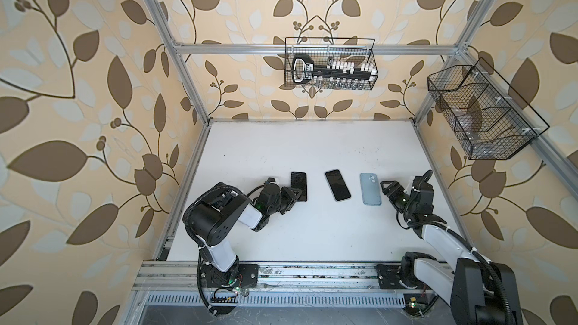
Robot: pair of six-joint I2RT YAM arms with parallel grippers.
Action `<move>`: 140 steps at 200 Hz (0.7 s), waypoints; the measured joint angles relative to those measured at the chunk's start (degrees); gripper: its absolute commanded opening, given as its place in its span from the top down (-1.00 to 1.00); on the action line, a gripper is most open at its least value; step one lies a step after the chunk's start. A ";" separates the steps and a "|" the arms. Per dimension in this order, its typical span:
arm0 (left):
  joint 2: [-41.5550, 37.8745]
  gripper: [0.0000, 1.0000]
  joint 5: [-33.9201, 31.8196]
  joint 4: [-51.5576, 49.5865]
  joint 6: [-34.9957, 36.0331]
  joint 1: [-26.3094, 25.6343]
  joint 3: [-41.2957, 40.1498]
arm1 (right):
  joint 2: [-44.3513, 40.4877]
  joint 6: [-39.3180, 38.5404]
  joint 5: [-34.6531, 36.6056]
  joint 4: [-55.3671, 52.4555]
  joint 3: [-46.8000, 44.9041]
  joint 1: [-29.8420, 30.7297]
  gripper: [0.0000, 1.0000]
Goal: Take the phone out of the phone case
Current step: Place the phone at the center of the table.
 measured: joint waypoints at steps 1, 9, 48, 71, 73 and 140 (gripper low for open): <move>0.00 0.16 -0.04 0.02 -0.02 0.00 0.00 | 0.00 0.00 0.00 0.00 0.00 0.00 -0.45; -0.35 0.16 -0.48 -0.42 0.09 0.00 0.00 | 0.00 0.00 0.00 0.00 0.00 0.00 -0.45; -5.77 -0.14 -2.60 -8.22 1.20 0.00 -0.04 | 0.00 0.00 0.00 -0.02 0.00 0.00 -0.45; -10.64 -0.32 -4.79 -15.78 3.43 0.00 0.15 | -0.02 0.00 0.00 0.00 0.00 0.00 -0.45; -11.04 -0.33 -4.94 -16.44 3.39 0.00 0.22 | -0.02 0.00 0.00 0.00 -0.02 0.00 -0.45; -13.88 -0.53 -6.69 -26.56 5.84 -0.02 3.61 | -0.20 -0.02 0.02 -0.07 -0.26 0.00 -0.46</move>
